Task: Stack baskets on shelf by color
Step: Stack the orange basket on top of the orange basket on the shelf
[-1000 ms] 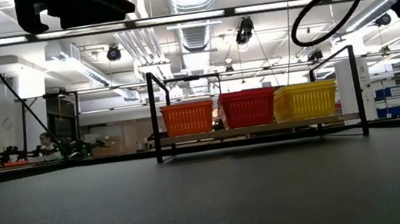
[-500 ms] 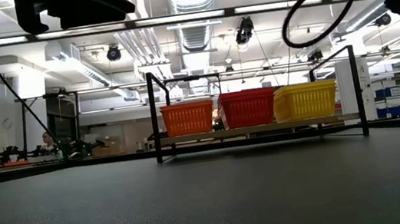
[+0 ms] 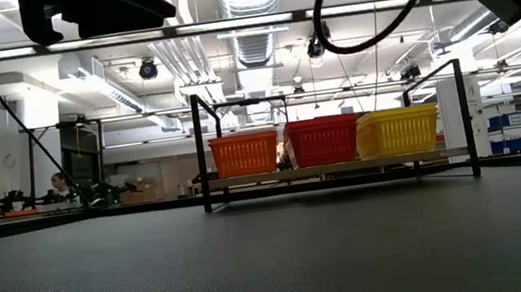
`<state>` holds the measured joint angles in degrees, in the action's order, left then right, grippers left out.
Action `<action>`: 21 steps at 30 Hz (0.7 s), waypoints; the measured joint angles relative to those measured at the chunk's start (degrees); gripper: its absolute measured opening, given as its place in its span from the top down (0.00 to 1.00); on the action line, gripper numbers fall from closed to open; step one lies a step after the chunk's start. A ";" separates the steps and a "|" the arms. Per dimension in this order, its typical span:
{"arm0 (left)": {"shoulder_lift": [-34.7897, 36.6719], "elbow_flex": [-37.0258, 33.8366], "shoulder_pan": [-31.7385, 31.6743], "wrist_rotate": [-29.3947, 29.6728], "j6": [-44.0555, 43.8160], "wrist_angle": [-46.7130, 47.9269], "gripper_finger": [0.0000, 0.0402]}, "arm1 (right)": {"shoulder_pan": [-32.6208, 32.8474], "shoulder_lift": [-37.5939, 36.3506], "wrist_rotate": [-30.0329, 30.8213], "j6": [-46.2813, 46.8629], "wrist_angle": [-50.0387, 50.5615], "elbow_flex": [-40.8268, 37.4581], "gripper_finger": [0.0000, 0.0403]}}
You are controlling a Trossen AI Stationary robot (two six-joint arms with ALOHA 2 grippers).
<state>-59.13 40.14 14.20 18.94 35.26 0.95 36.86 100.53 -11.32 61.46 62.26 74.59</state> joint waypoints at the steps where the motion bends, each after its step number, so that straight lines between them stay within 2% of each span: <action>1: 0.00 0.00 0.00 0.00 -0.02 -0.02 0.60 | 0.00 0.00 0.34 -1.54 -0.02 0.00 0.98; 6: 0.00 -0.04 0.01 0.00 -0.38 -0.02 0.60 | 0.00 0.00 1.12 -8.41 -0.05 0.00 0.98; 14: 0.00 -0.24 0.02 0.00 -0.40 -0.11 0.60 | -0.31 -0.38 3.86 -12.75 -0.78 1.73 0.98; 17: 0.00 -0.28 0.01 0.00 0.86 -1.73 0.60 | -0.80 -1.00 8.54 -15.86 -1.11 6.02 0.98; 21: 0.00 -0.26 0.02 0.00 1.49 -3.89 0.60 | -2.24 -1.64 19.76 -22.19 1.82 12.22 0.98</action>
<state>-59.13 39.88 14.22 18.94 36.75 -2.94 34.62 98.89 8.44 39.27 64.08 86.80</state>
